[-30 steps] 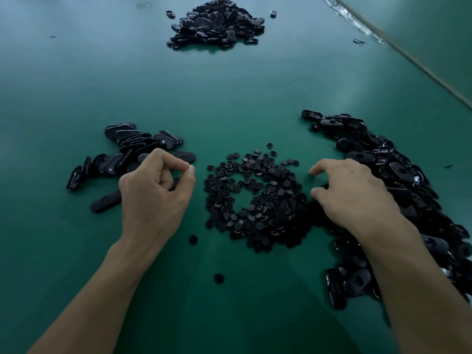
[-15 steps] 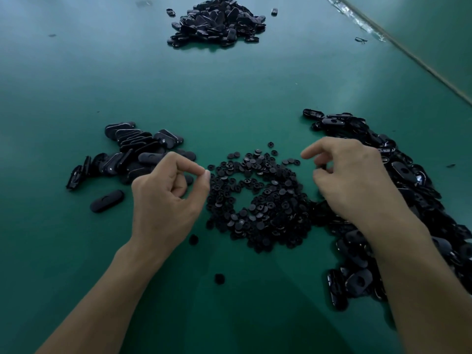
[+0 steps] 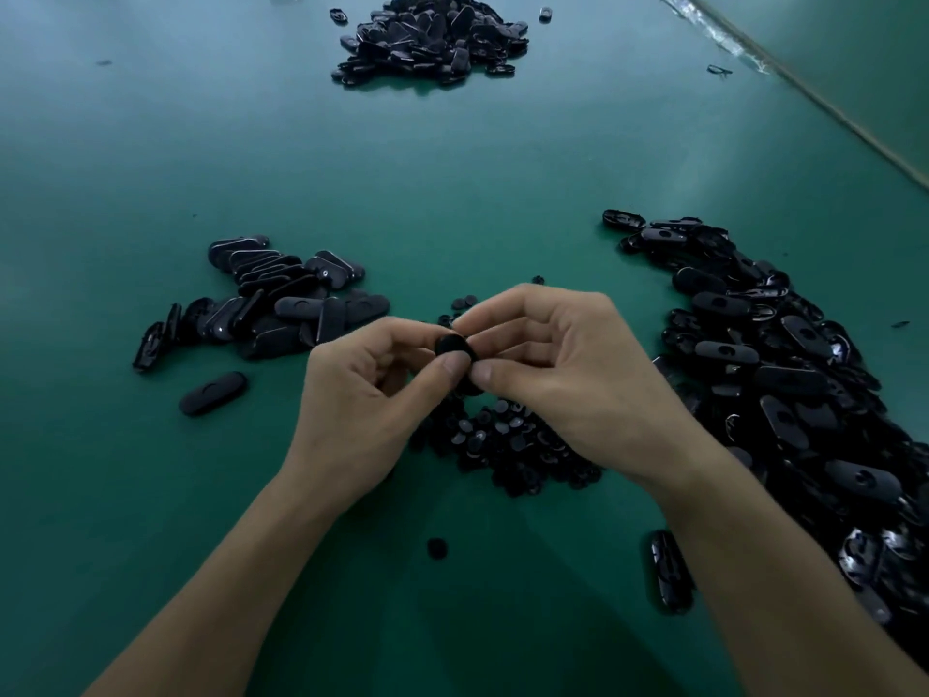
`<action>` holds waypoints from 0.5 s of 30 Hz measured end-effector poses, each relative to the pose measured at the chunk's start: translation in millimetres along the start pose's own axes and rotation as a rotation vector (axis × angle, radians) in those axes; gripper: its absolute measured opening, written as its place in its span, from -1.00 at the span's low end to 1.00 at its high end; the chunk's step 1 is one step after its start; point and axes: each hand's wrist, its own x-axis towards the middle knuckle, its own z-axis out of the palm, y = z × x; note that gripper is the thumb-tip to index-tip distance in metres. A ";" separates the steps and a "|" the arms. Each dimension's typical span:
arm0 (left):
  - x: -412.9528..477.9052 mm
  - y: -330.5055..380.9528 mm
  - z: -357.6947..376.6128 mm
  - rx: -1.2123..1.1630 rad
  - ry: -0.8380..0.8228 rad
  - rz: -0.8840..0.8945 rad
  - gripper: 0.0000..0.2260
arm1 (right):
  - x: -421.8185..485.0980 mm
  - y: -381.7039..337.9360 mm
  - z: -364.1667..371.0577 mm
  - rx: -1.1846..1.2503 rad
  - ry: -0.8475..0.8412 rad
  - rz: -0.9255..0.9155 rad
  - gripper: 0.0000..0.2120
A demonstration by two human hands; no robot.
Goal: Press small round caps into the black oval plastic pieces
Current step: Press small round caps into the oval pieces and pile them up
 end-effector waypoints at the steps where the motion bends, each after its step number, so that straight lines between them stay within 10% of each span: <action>1: 0.9 -0.5 -0.2 -0.036 0.008 -0.012 -0.90 | 0.6 1.0 1.2 -0.002 0.039 -0.001 -0.75; 15: 4.3 0.3 -5.9 -0.188 0.007 -0.112 -0.91 | 2.7 5.6 1.5 -0.075 0.063 0.022 -0.90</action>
